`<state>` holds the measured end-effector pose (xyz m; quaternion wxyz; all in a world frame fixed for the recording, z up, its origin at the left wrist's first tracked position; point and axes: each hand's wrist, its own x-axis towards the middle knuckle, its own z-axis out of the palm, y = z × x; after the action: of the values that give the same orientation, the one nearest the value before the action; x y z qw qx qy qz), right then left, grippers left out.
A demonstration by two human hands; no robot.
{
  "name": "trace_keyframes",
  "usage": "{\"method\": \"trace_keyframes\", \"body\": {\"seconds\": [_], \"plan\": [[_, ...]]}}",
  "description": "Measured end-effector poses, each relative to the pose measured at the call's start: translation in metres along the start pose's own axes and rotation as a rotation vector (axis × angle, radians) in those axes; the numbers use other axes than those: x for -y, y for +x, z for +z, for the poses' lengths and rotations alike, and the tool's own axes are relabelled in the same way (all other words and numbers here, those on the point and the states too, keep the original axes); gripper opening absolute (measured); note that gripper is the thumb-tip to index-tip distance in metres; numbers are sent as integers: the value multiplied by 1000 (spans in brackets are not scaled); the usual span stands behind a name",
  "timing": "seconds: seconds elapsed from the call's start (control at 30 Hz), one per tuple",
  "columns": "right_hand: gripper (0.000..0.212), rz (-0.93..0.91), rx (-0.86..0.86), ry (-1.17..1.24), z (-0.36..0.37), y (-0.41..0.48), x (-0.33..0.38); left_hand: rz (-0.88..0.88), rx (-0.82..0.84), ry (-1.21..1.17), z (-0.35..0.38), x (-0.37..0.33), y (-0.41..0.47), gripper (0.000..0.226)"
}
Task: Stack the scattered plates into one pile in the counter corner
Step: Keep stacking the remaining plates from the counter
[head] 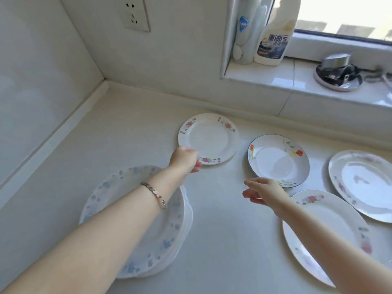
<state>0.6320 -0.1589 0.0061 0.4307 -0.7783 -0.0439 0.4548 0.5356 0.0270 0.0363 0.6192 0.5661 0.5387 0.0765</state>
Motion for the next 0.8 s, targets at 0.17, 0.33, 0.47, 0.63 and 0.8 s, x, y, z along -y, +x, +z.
{"method": "trace_keyframes", "body": {"seconds": [0.17, 0.33, 0.47, 0.63, 0.8], "plan": [[8, 176, -123, 202, -50, 23, -23, -436, 13, -237, 59, 7, 44, 27], [7, 243, -94, 251, -66, 45, -28, -475, -125, -428, 80, 14, 83, 22], [8, 238, -55, 278, -69, 55, -26, -466, -199, -592, 87, 24, 104, 24], [13, 198, -33, 198, -71, 53, -36, -305, -224, -614, 83, 9, 102, 39], [10, 191, -21, 189, -74, 29, -54, -166, -194, -583, 66, -10, 62, 35]]}}
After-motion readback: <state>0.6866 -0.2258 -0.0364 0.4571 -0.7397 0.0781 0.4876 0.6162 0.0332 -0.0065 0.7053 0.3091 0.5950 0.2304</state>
